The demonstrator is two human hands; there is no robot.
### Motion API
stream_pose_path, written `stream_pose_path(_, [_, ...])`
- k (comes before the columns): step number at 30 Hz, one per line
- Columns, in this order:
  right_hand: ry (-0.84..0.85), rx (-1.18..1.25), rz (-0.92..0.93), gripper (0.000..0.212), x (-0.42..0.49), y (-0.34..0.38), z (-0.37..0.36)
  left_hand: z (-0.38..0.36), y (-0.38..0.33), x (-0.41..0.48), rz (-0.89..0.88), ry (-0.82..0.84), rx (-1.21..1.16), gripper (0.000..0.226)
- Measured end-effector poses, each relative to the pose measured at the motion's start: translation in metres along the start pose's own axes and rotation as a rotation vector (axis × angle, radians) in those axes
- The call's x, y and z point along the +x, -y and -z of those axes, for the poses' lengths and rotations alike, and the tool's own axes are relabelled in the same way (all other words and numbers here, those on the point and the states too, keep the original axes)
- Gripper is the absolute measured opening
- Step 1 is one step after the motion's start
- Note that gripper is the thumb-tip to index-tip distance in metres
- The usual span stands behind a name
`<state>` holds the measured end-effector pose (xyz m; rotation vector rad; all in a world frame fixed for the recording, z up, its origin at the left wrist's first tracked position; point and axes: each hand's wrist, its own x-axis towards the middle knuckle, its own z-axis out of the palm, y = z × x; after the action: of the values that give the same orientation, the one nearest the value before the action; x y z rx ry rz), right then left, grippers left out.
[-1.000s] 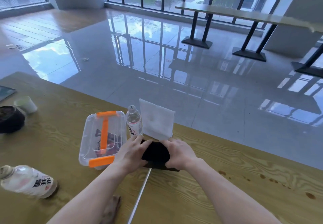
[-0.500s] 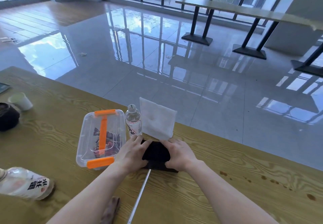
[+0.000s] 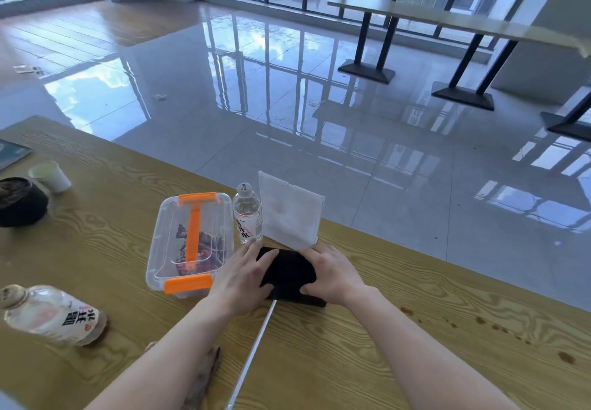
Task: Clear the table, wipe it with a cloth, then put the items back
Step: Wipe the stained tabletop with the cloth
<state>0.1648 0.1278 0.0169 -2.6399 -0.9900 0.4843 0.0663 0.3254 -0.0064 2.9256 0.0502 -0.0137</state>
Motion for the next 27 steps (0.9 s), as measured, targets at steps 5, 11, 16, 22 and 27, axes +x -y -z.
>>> stream_pose_path(5, [-0.163,0.033,0.104,0.068,-0.022,0.003,0.005,0.007,-0.014,-0.043,0.004,-0.190,-0.096,0.066])
stream_pose_path(11, [-0.261,0.097,0.273,0.049,-0.056,0.033,-0.009,-0.019,-0.006,-0.125,0.130,-0.267,-0.160,0.049])
stream_pose_path(16, [-0.078,0.104,0.373,0.047,-0.066,0.064,-0.052,-0.048,0.023,-0.184,0.371,-0.150,-0.124,0.042])
stream_pose_path(22, [0.138,0.022,0.371,0.048,-0.055,0.108,-0.099,-0.063,0.042,-0.218,0.654,-0.034,-0.155,0.060])
stream_pose_path(27, [0.276,0.029,0.254,0.050,-0.030,0.148,-0.137,-0.070,0.054,-0.223,0.779,0.072,-0.222,0.065])
